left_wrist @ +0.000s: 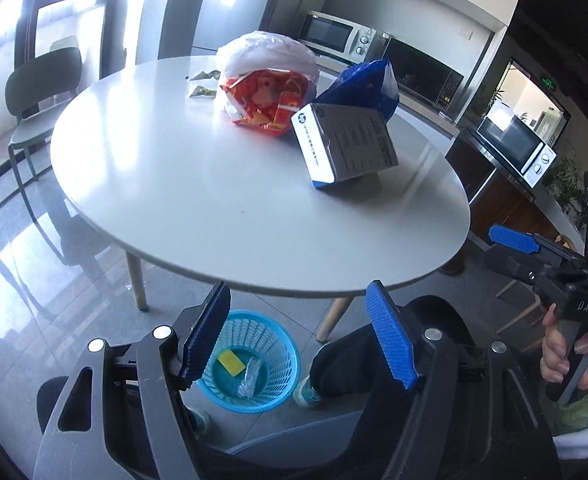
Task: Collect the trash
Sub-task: 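Raise both tools back toward the table, then grasp the white HP box with the left tool while the right tool grasps the blue bag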
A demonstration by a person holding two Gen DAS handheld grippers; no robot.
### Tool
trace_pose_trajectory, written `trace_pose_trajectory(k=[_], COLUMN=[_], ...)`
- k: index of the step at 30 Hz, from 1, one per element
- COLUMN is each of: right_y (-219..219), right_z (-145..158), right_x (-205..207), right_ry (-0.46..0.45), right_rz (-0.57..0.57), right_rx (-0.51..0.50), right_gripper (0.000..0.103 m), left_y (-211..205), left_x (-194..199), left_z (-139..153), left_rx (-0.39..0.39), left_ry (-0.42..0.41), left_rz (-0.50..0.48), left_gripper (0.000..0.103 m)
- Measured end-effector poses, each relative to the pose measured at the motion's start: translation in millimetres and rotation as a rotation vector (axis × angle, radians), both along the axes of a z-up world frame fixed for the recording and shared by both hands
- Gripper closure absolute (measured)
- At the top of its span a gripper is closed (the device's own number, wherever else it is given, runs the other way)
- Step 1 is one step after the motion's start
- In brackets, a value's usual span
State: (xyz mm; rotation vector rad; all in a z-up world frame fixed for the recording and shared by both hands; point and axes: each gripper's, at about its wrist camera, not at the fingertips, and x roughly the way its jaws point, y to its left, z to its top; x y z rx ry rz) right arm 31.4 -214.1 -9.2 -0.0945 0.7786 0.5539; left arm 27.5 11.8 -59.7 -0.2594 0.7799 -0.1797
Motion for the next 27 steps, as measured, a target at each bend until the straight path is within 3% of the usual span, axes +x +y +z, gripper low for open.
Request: trace_pose_trajectory(k=[8, 16, 27], right_y=[0, 6, 29], right_z=[27, 32, 36], right_x=[42, 95, 161], right_ry=[-0.075, -0.094, -0.124], right_rz=[-0.031, -0.015, 0.030], right_rx=[0.027, 0.014, -0.080], right_gripper=[0.023, 0.023, 0.026], left_y=[-2, -1, -6], left_x=[31, 66, 114], left_z=[14, 13, 0], left_rx=[-0.018, -0.035, -0.076], left_ry=[-0.033, -0.025, 0.029], left_rz=[-0.016, -0.044, -0.108], left_gripper=[0.033, 0.032, 0.030])
